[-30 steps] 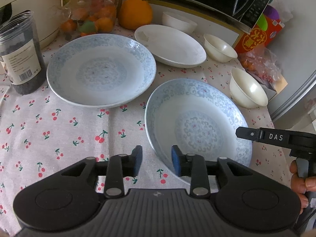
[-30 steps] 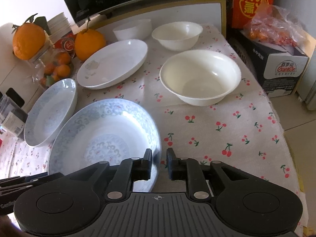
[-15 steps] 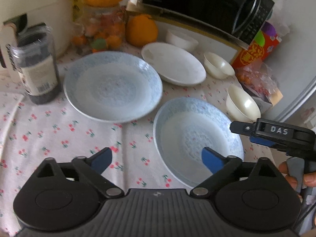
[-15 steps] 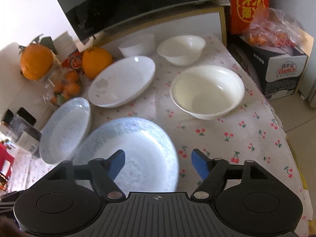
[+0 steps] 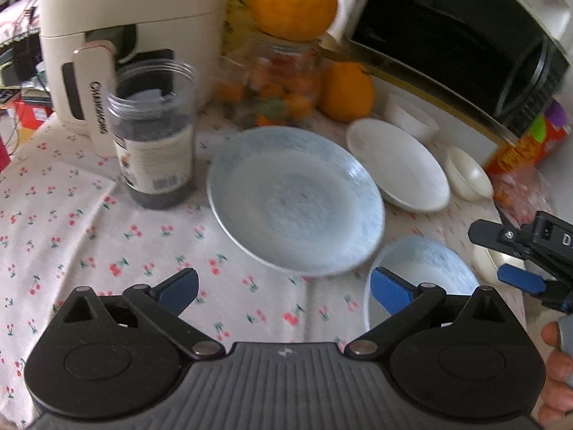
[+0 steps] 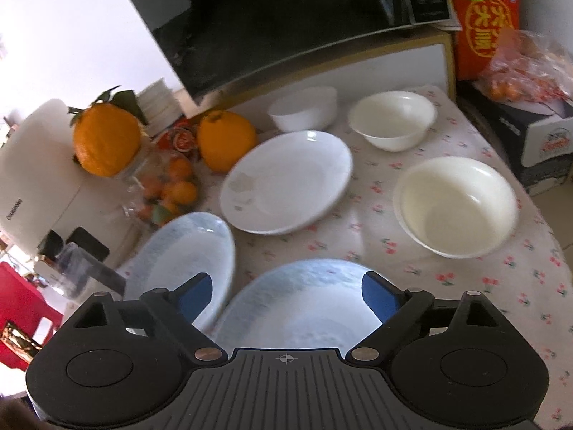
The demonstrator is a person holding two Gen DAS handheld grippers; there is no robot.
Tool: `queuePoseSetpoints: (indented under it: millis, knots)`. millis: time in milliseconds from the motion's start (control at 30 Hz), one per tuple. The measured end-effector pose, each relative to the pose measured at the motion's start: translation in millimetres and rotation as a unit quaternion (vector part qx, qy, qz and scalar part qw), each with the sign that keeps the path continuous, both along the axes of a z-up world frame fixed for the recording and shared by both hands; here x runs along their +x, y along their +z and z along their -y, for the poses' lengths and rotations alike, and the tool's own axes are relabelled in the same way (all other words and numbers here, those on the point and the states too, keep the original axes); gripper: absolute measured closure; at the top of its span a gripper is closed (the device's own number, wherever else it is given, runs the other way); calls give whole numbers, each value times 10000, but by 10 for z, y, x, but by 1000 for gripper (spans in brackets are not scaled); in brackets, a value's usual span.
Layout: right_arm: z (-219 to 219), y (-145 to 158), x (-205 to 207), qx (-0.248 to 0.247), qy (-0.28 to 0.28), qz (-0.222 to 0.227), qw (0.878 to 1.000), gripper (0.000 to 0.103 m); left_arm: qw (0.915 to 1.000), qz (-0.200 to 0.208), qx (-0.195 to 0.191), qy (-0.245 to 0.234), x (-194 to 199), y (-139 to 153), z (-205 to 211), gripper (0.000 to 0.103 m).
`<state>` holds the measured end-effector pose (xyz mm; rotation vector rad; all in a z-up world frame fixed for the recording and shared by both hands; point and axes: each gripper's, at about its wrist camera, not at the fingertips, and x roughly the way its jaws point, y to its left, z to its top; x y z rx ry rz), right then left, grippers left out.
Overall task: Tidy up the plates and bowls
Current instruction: 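Close the left tool on the smaller blue plate rim while the right tool grips it too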
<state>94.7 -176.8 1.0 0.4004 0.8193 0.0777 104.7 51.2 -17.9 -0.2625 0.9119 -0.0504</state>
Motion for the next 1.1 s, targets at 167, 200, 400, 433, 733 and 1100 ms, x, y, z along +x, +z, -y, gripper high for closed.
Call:
queuePoseSetpoints:
  millis: [167, 200, 400, 433, 733, 1100]
  knots:
    - [-178, -10, 157, 201, 120, -17, 9997, 11, 9996, 44, -38, 287, 144, -60, -87, 1]
    - [-221, -18, 188, 205, 179, -17, 9996, 11, 9994, 47, -44, 350, 167, -72, -103, 1]
    - [-472, -123, 460, 381, 667, -213, 9968, 11, 9975, 63, -131, 694, 309, -171, -215, 3]
    - [-490, -150, 495, 494, 699, -265, 9960, 11, 9970, 59, -177, 747, 331, -191, -236, 4]
    - [-645, -374, 736, 808, 921, -495, 9912, 11, 9948, 67, -392, 934, 437, -329, -367, 15]
    - [-725, -448, 767, 561, 1061, -438, 9918, 17, 9959, 74, -428, 799, 479, -406, -323, 38]
